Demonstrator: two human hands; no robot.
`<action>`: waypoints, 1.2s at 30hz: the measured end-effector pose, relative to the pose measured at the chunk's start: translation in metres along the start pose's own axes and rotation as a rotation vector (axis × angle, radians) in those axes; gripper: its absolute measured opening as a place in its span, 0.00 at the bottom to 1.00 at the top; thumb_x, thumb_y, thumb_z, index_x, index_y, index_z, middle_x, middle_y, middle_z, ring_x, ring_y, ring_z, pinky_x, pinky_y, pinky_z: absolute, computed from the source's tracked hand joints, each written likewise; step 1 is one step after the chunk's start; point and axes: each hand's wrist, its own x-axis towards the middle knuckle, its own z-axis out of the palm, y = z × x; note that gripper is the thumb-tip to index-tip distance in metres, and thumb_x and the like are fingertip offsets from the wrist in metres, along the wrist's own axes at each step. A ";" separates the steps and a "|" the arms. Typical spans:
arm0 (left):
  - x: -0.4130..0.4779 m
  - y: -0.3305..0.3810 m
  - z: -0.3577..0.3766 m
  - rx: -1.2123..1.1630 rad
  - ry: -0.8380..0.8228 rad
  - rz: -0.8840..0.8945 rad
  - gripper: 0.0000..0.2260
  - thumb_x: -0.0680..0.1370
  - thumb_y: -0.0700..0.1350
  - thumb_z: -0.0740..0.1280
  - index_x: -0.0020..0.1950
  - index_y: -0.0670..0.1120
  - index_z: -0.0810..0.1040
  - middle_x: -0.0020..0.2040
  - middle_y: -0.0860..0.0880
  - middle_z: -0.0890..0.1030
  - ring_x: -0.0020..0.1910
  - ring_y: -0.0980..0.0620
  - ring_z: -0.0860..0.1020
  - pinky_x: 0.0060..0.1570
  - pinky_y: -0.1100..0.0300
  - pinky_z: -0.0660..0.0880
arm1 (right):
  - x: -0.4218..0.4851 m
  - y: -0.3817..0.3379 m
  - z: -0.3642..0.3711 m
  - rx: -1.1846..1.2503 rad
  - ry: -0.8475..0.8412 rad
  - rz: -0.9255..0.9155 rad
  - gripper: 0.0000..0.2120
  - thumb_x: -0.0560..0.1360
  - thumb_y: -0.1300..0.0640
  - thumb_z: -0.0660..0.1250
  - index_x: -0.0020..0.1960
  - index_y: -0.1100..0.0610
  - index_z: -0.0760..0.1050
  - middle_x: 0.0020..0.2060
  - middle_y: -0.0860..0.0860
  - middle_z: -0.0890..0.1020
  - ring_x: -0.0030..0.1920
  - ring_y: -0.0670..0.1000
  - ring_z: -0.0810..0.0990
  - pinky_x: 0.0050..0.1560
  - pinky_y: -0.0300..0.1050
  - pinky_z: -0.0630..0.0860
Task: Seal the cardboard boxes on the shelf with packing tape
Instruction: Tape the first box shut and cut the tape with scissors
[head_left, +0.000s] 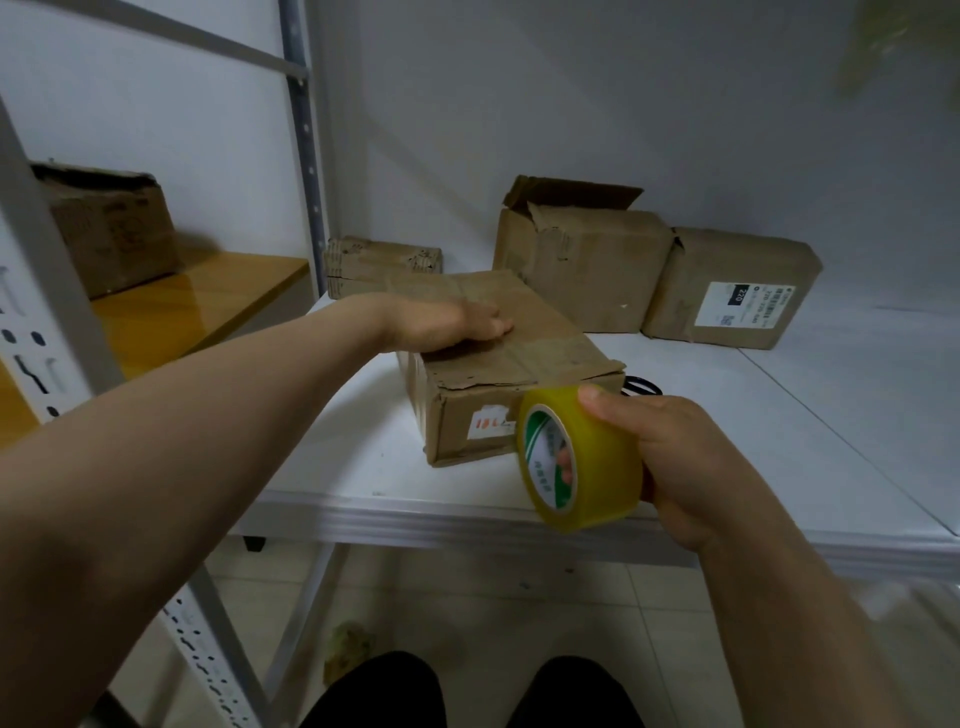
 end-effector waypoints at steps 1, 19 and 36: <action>-0.002 0.004 0.003 0.058 -0.003 -0.023 0.26 0.85 0.59 0.51 0.81 0.49 0.59 0.81 0.50 0.59 0.80 0.50 0.56 0.70 0.64 0.56 | 0.001 0.000 0.000 0.003 0.002 0.003 0.17 0.76 0.47 0.70 0.54 0.59 0.83 0.43 0.55 0.87 0.44 0.56 0.87 0.46 0.53 0.83; -0.033 0.033 0.046 0.483 0.059 0.158 0.38 0.81 0.54 0.64 0.79 0.67 0.39 0.83 0.48 0.45 0.82 0.50 0.47 0.79 0.43 0.44 | 0.008 0.006 0.006 0.116 -0.018 0.006 0.16 0.76 0.46 0.71 0.60 0.53 0.81 0.49 0.56 0.87 0.49 0.60 0.86 0.56 0.62 0.81; -0.062 0.069 -0.122 -0.480 -0.163 0.310 0.28 0.74 0.37 0.70 0.74 0.40 0.69 0.65 0.43 0.81 0.60 0.44 0.82 0.59 0.50 0.80 | -0.020 -0.148 0.017 0.275 -0.092 -0.800 0.23 0.75 0.46 0.71 0.59 0.64 0.78 0.50 0.65 0.82 0.51 0.59 0.81 0.56 0.62 0.79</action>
